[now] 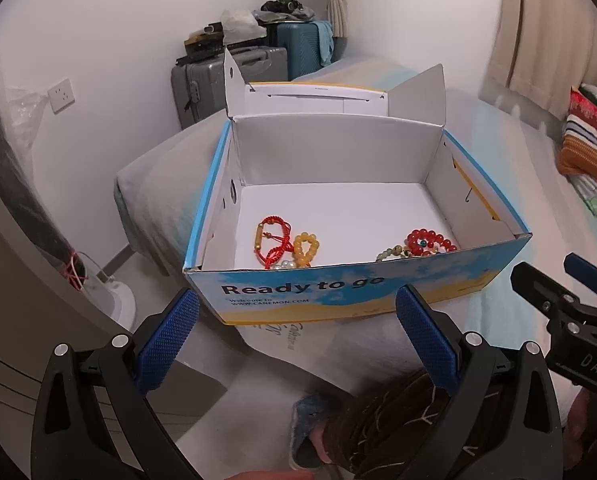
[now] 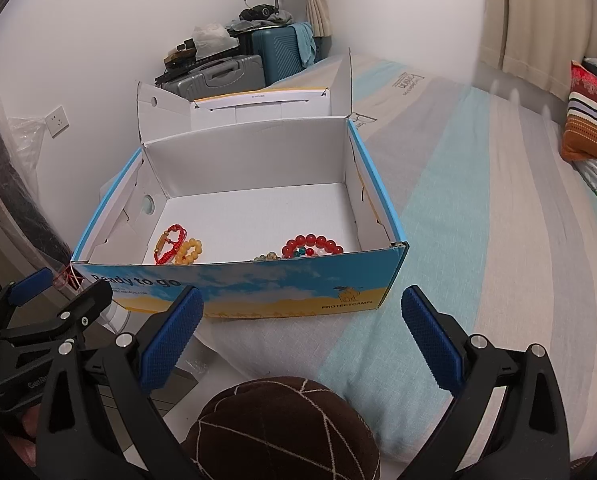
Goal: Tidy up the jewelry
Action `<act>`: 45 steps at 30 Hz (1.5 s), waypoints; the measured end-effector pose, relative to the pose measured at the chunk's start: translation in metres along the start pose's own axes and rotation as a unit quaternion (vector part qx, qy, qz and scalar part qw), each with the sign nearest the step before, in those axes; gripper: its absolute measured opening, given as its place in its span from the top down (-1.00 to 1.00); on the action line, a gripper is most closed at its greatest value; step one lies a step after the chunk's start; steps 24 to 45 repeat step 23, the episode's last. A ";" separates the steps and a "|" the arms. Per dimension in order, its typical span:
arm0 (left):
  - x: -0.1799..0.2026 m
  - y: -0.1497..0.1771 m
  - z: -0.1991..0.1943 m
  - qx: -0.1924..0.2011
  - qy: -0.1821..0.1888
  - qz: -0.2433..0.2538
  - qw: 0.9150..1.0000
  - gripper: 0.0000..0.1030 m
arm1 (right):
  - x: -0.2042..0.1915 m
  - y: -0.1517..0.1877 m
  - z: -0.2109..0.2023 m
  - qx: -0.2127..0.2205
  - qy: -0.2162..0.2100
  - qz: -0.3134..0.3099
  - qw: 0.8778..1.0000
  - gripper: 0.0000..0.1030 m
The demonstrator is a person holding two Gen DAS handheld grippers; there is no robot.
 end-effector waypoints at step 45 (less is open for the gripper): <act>0.005 0.000 0.001 -0.008 -0.003 -0.003 1.000 -0.89 | -0.002 0.004 0.002 -0.002 -0.001 0.005 1.000 -0.85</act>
Point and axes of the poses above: each gripper's, at about its wrist camera, not at the fingertips, and z roughly the way its jaws point, x to its right, y to its underside, the point moved 5 cm from there along z, roughly the way its jaws point, and after that the axes turned 6 degrees about -x, right-handed, at the moved point
